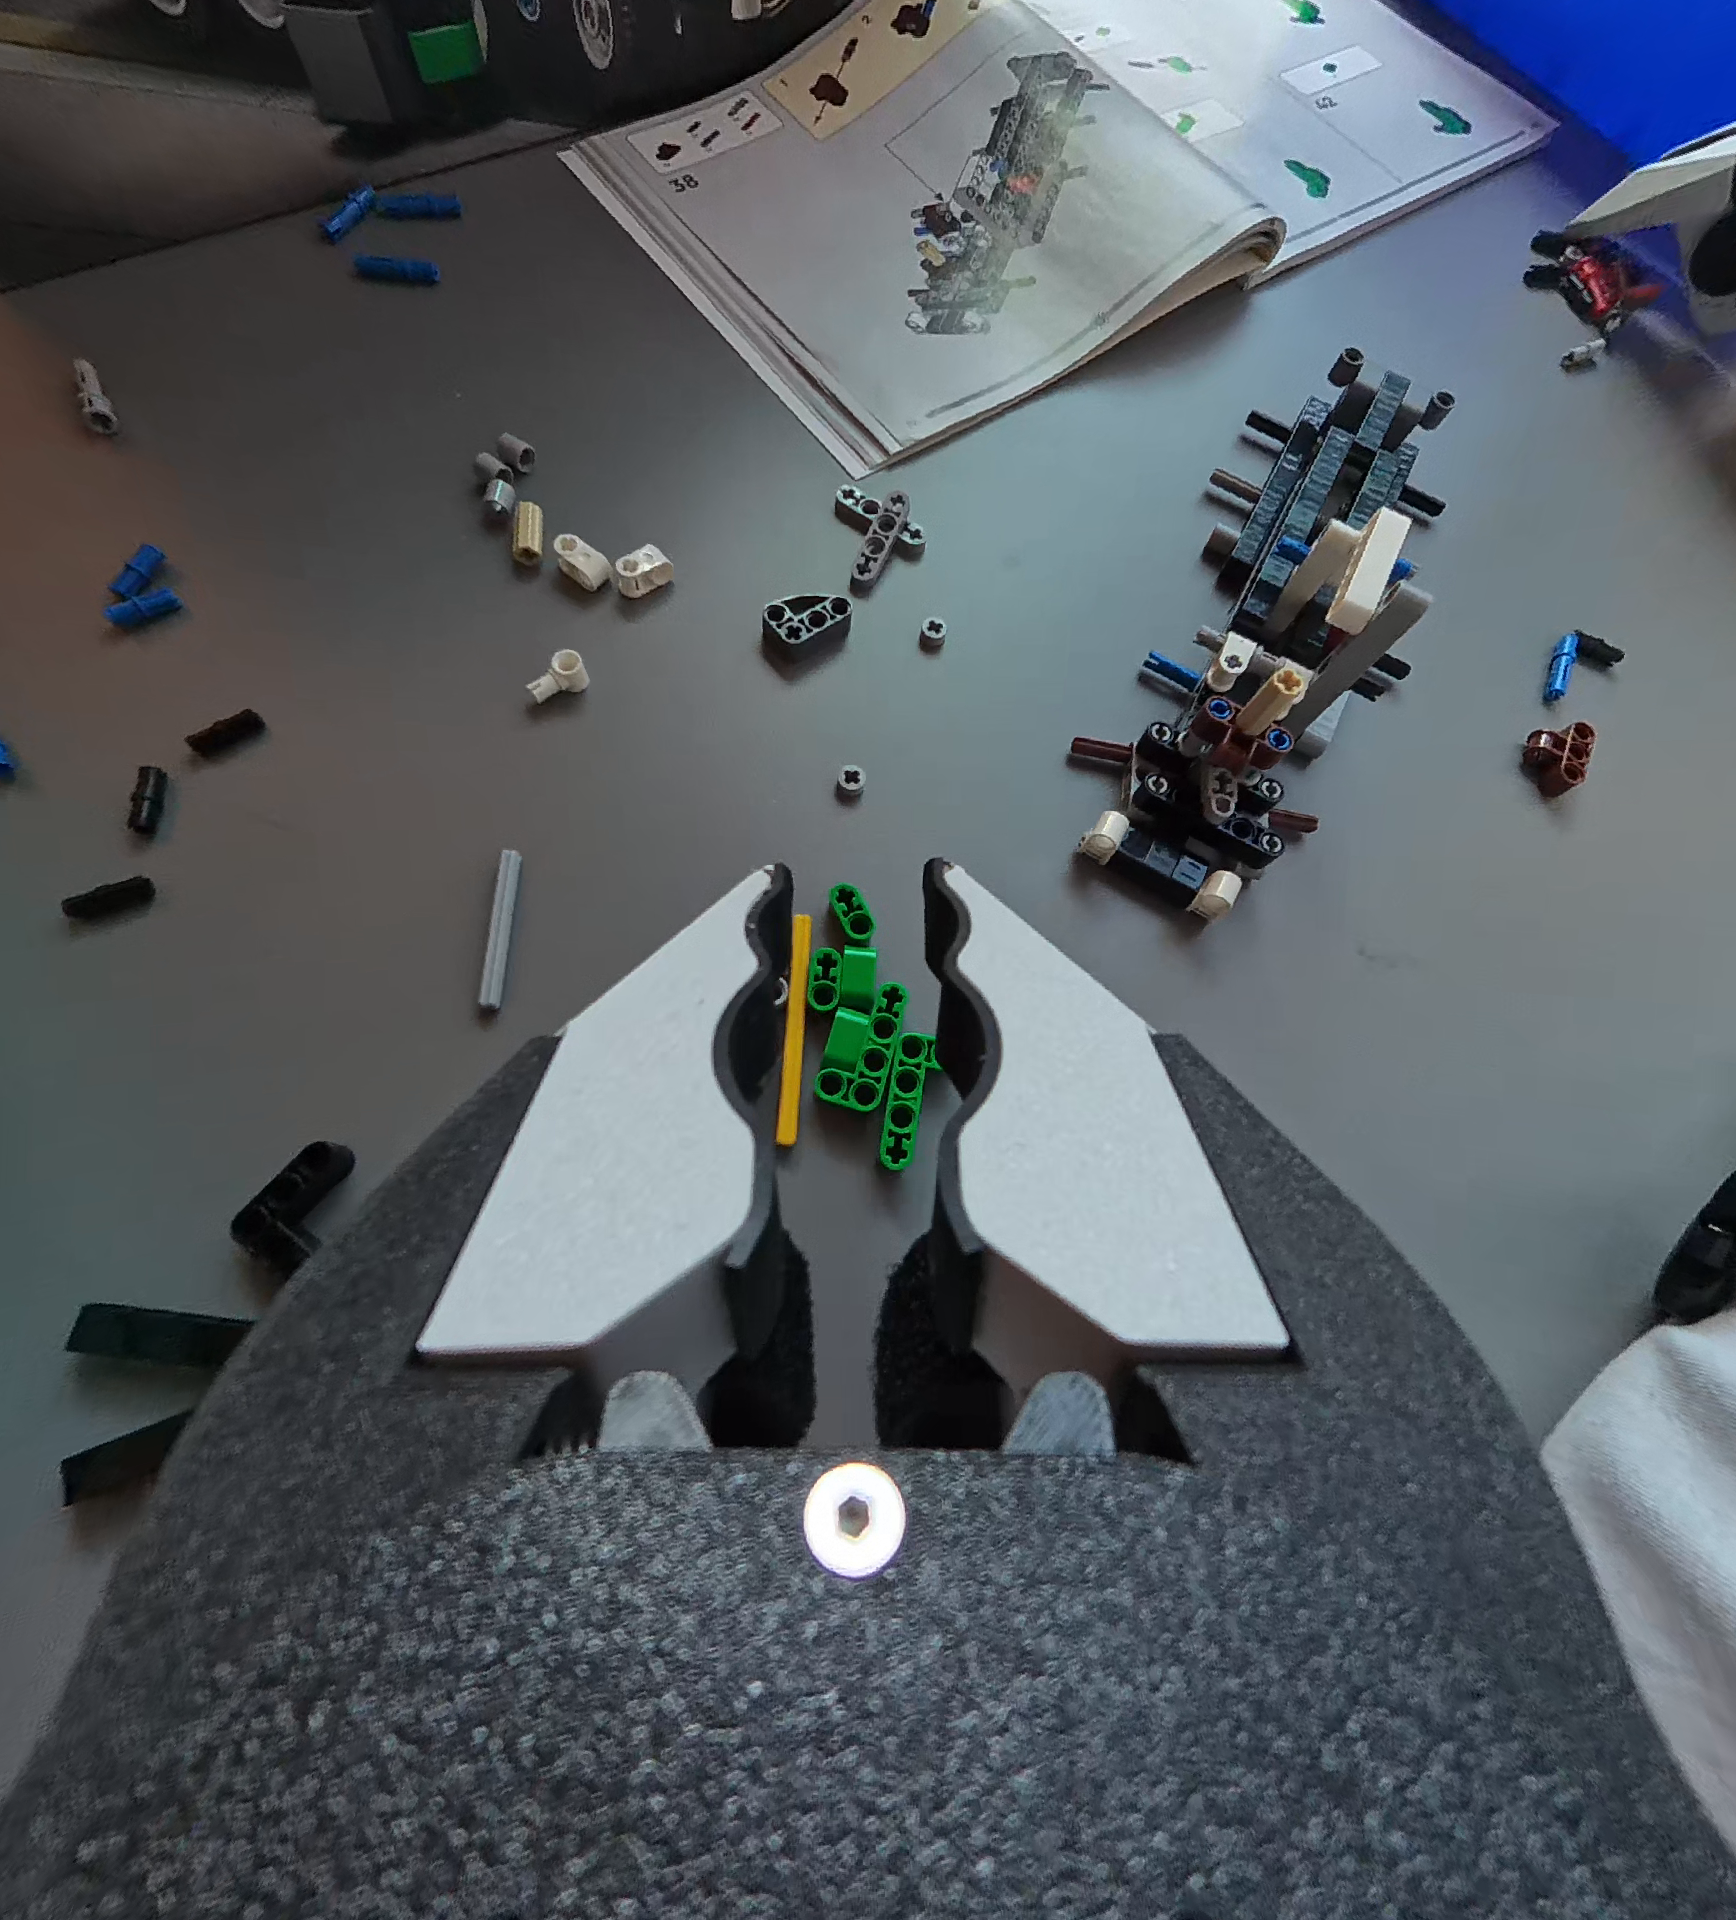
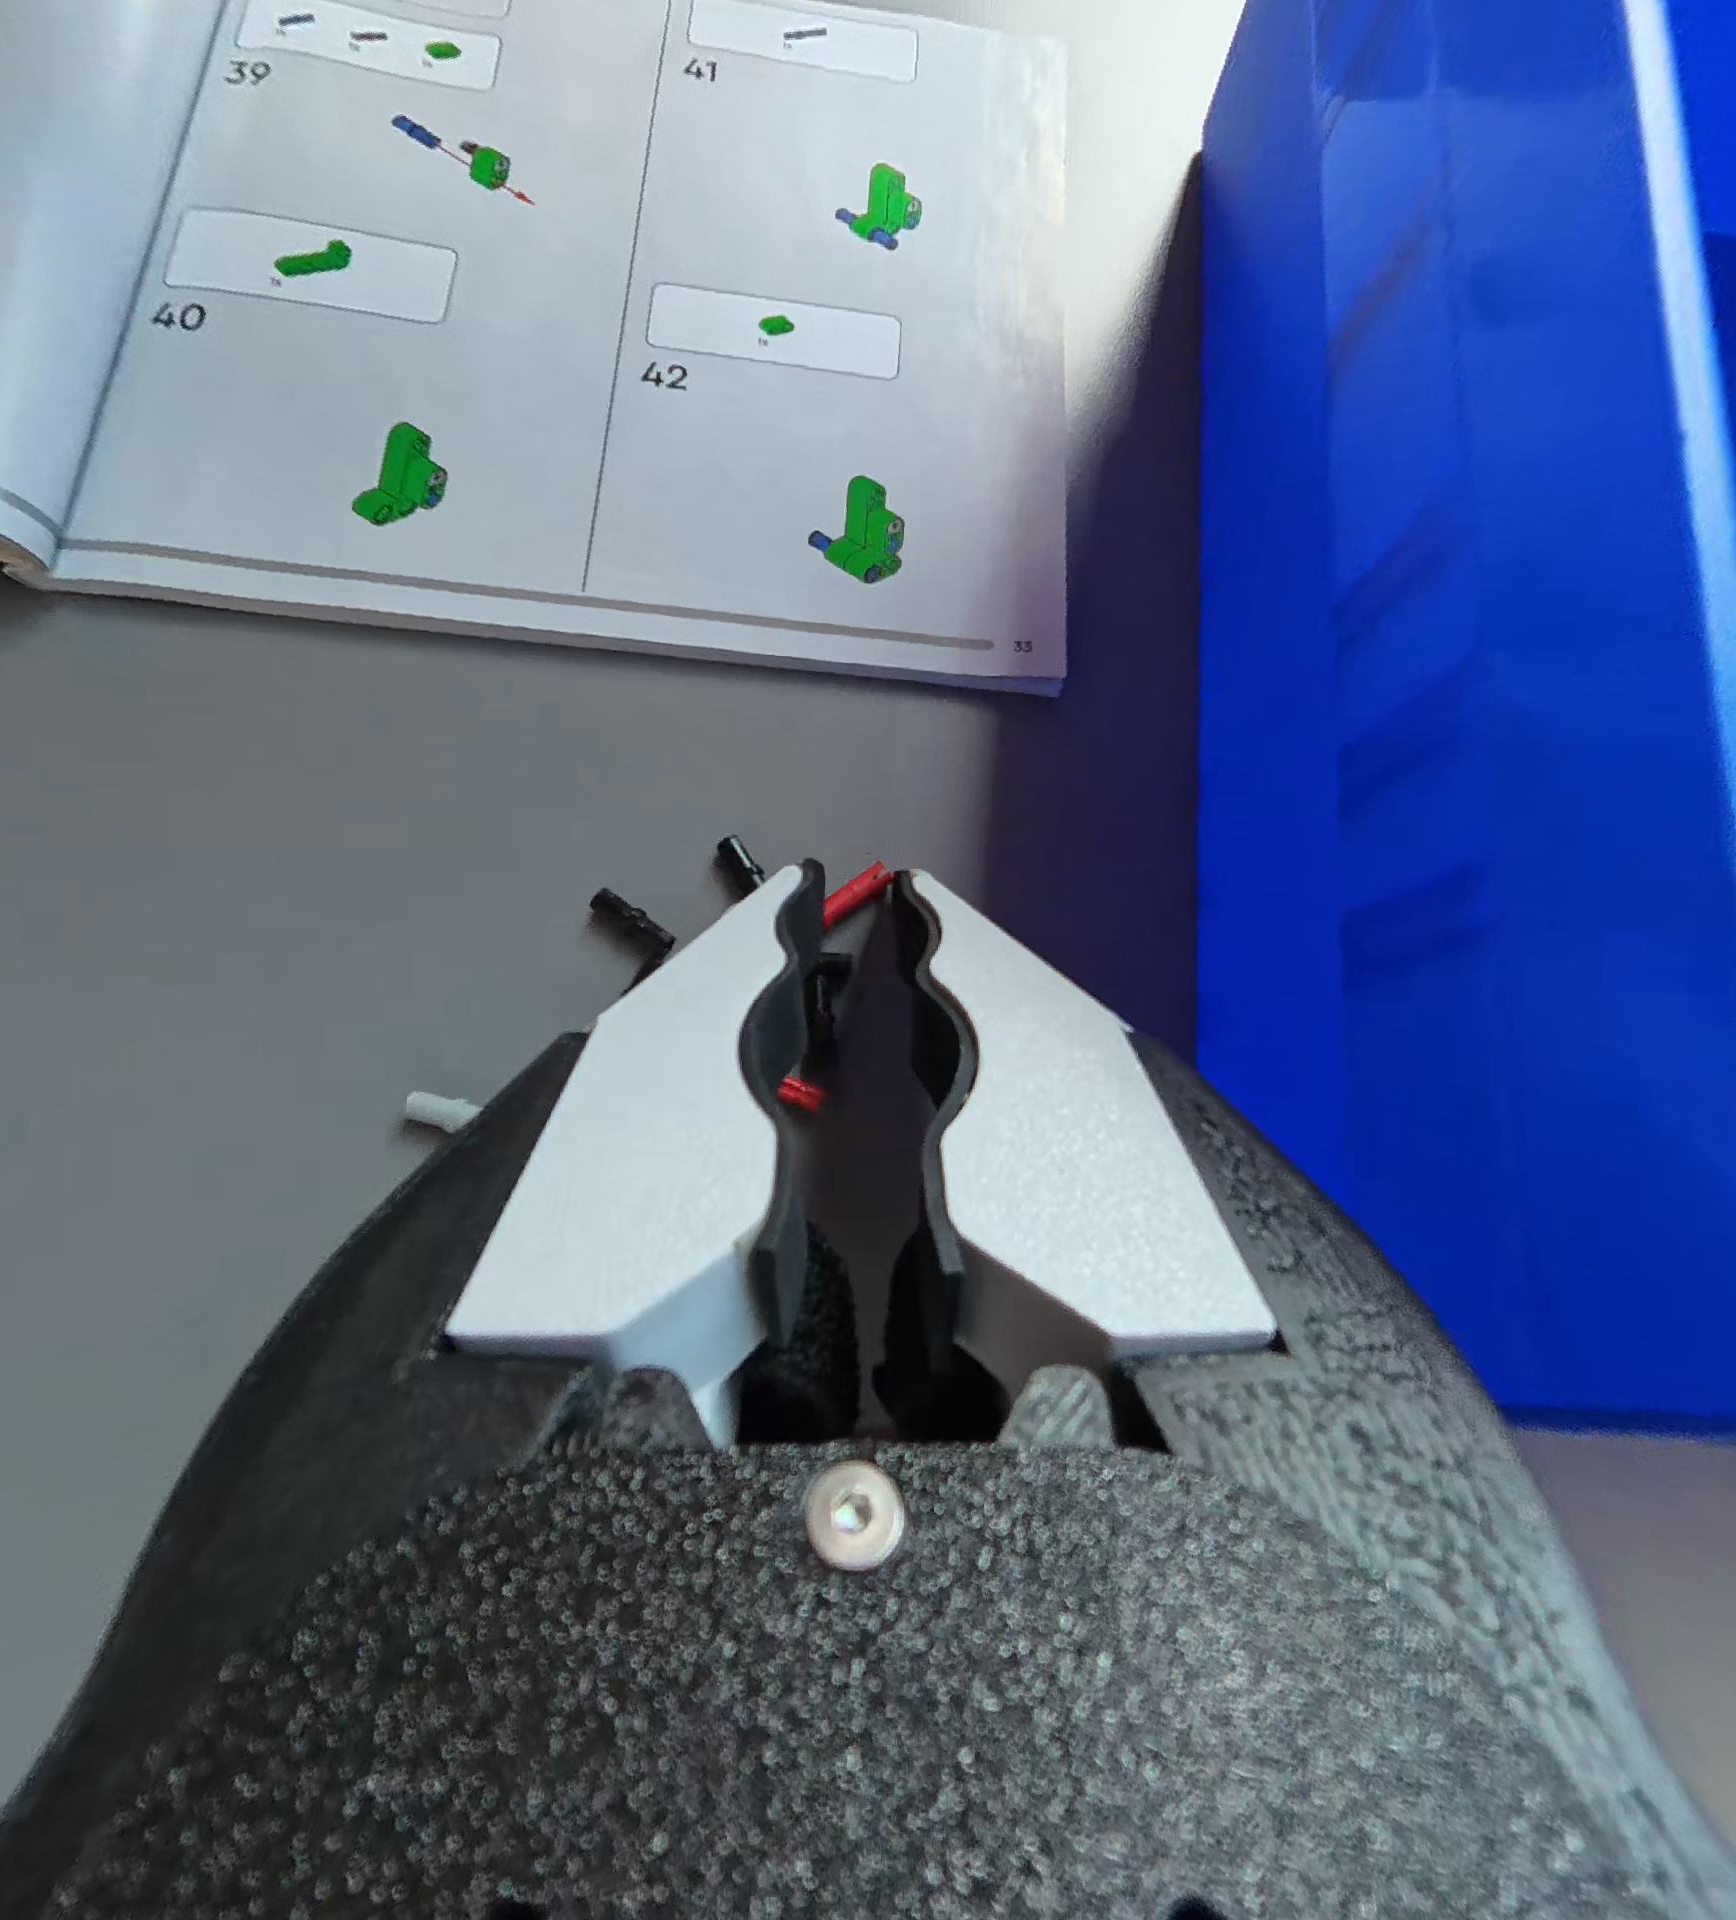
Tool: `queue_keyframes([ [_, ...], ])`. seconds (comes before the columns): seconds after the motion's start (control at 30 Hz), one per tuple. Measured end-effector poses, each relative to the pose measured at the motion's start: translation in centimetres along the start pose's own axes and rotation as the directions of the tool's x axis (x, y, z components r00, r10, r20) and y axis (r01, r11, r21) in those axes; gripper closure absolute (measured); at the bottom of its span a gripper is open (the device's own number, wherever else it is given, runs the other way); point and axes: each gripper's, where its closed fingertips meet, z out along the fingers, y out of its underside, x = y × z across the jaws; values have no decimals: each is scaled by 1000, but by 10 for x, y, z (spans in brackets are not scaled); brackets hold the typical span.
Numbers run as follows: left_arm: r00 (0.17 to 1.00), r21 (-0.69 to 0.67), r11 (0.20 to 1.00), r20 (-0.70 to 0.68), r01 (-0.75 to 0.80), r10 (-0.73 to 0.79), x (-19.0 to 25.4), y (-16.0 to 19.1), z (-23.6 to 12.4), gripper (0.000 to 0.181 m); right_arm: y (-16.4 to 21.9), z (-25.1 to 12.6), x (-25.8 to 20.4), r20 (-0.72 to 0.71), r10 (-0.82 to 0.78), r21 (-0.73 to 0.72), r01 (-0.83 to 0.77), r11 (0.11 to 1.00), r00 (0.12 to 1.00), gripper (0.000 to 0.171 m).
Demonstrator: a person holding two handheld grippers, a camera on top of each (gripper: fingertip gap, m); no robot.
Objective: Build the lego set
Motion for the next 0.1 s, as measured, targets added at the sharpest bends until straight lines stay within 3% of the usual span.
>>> queue_keyframes([
  [0.03,1000,0,1000,-1,3,-3,0,0,0,157,0,0,0,-4,-6,-3,6,1000,1000,159],
  [0.1,1000,2,1000,-4,8,-8,-1,0,0,157,0,0,-2,0,-20,-5,20,1000,1000,163],
])
